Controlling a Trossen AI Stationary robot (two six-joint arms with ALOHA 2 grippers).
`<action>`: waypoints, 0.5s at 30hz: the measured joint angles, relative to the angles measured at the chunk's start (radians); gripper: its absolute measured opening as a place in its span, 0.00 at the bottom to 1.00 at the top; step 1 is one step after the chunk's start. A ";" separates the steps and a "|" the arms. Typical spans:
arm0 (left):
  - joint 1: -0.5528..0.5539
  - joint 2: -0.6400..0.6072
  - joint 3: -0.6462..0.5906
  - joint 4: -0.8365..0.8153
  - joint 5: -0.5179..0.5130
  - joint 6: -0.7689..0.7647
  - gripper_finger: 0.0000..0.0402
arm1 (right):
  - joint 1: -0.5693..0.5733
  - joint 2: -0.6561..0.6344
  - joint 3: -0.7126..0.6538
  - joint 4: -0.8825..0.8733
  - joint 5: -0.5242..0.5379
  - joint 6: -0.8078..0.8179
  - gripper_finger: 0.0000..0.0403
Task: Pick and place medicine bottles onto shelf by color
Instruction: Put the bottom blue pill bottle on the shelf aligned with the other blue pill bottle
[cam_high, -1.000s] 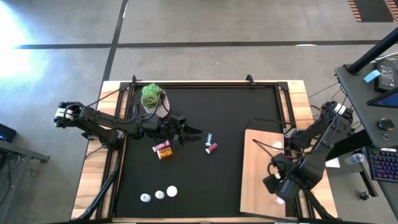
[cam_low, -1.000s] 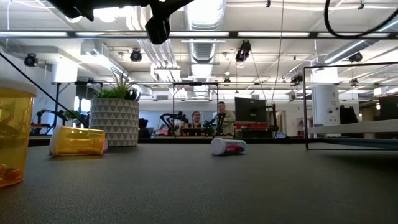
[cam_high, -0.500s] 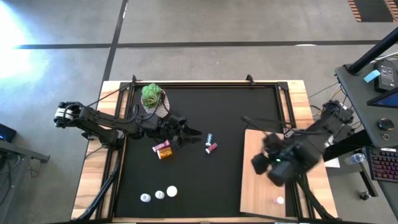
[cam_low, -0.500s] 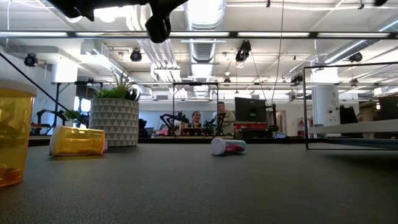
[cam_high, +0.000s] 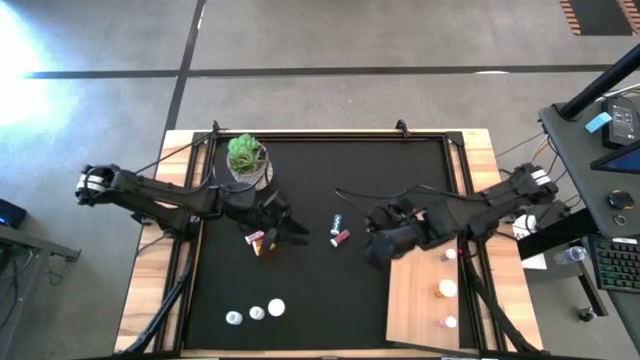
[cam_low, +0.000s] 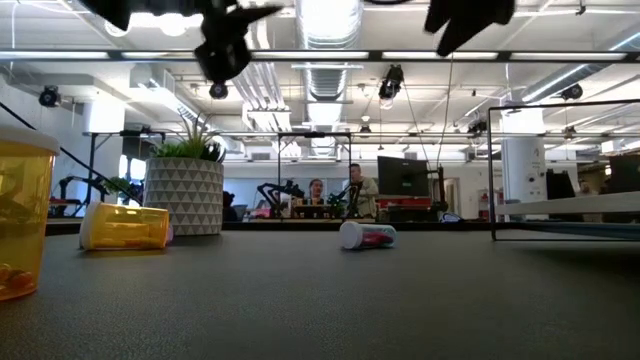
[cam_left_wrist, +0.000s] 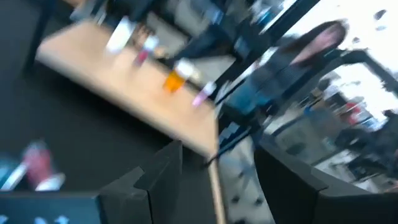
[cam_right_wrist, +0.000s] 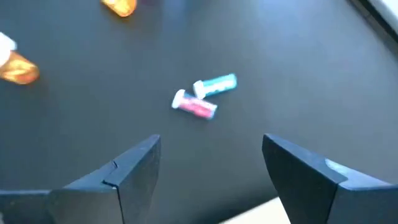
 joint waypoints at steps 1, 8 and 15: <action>0.000 -0.009 0.000 -0.051 0.000 -0.001 0.46 | -0.012 0.011 -0.003 0.001 0.001 -0.037 0.67; 0.000 -0.023 -0.004 -0.141 -0.001 0.000 0.46 | -0.064 0.107 -0.009 0.048 -0.007 -0.359 0.67; 0.000 -0.026 -0.001 -0.137 -0.003 -0.024 0.46 | -0.138 0.250 -0.010 0.108 -0.132 -0.655 0.67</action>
